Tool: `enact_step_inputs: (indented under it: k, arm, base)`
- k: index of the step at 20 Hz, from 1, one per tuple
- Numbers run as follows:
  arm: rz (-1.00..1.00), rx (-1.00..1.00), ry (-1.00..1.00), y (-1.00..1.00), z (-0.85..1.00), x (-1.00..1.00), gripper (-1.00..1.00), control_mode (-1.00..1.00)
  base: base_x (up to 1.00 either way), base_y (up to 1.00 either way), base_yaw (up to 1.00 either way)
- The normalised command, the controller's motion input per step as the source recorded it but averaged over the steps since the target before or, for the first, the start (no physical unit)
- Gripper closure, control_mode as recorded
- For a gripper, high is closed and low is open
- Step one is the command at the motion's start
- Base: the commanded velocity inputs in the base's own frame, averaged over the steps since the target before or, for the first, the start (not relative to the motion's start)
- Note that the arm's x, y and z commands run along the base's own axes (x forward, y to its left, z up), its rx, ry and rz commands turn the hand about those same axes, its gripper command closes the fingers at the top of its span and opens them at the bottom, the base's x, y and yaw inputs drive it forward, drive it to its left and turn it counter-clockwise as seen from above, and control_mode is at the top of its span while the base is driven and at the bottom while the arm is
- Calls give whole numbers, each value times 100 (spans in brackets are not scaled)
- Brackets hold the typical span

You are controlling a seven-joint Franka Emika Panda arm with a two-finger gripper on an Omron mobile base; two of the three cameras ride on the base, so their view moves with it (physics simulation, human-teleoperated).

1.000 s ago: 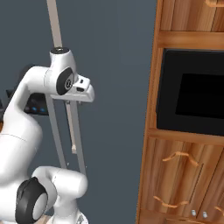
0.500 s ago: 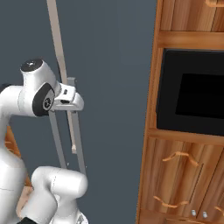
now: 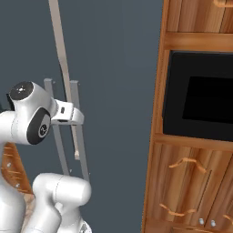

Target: Take the donut and cupcake from the fridge and place them on the empty tray on the dining counter.

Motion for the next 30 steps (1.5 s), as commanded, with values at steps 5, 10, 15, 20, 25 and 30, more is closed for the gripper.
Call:
enact_step_inputs:
  k: [5,10,15,20,25,30]
  arm:
    - [0,0,0,0,0,0,-100,100]
    - [0,0,0,0,0,0,-100,100]
    - [0,0,0,0,0,0,-100,100]
    - [0,0,0,0,0,0,-100,100]
    - [0,0,0,0,0,0,-100,100]
    - [0,0,-1,0,0,10,-100,-100]
  base:
    - [-38,0,0]
    - [-61,8,0]
    - [-54,27,0]
    - [-47,31,0]
    - [-36,40,0]
    - [-2,12,0]
